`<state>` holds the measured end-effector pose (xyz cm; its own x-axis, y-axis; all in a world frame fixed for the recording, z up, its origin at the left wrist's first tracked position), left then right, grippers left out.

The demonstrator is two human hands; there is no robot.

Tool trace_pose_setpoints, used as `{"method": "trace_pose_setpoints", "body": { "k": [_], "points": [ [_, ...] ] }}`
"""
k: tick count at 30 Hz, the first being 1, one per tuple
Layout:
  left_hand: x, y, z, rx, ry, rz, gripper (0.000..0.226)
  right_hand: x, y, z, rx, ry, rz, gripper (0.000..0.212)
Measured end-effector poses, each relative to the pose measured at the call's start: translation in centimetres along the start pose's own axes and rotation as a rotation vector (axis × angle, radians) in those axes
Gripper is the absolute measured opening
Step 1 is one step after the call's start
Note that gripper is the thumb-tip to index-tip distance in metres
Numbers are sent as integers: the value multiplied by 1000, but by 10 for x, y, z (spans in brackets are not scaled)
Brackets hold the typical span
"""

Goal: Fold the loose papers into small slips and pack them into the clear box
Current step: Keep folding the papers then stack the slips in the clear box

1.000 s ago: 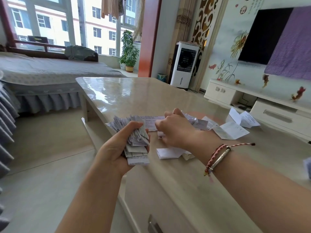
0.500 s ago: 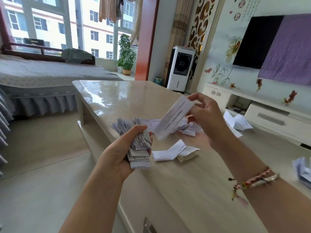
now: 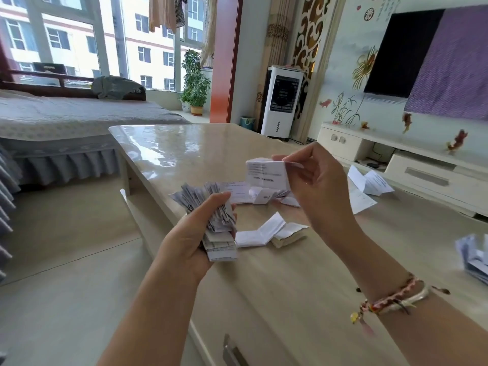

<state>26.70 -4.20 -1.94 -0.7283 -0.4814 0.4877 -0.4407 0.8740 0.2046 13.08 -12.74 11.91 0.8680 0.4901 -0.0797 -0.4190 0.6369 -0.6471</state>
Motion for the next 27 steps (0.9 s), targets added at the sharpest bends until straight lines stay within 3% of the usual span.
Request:
{"method": "trace_pose_setpoints", "body": {
  "k": [5, 10, 12, 13, 16, 18, 23, 27],
  "points": [
    [18, 7, -5, 16, 86, 186, 29, 43, 16, -12, 92, -122, 312, 7],
    [10, 7, -9, 16, 83, 187, 71, 50, 24, -19, 180, -119, 412, 11],
    [14, 11, -7, -3, 29, 221, 78, 51, 24, -23, 232, -135, 454, 9],
    [19, 14, -5, -21, -7, 251, 74, 51, 24, -24, 251, -134, 479, 7],
    [27, 22, 0, -36, -131, 309, 31, 50, 23, -27, 249, -27, 510, 8],
    [31, 27, 0, -32, -177, 316, 20, 48, 22, -27, 248, 49, 508, 16],
    [29, 28, 1, -9, -310, 322, 24, 48, 23, -26, 288, 162, 594, 12],
    [21, 25, 1, -24, -267, 260, 25, 40, 16, -32, 321, 177, 549, 15]
  ]
}}
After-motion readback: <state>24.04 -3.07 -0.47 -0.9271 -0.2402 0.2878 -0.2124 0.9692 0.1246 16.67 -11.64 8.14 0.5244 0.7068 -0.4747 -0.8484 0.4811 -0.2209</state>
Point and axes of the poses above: each hand's wrist, its own y-axis away from the middle knuckle, its own x-axis out of the palm, z = x × y, the point moved 10 cm from there along -y, towards the middle knuckle, and after that the axes turned 15 degrees about -y, right-handed, at the moved point
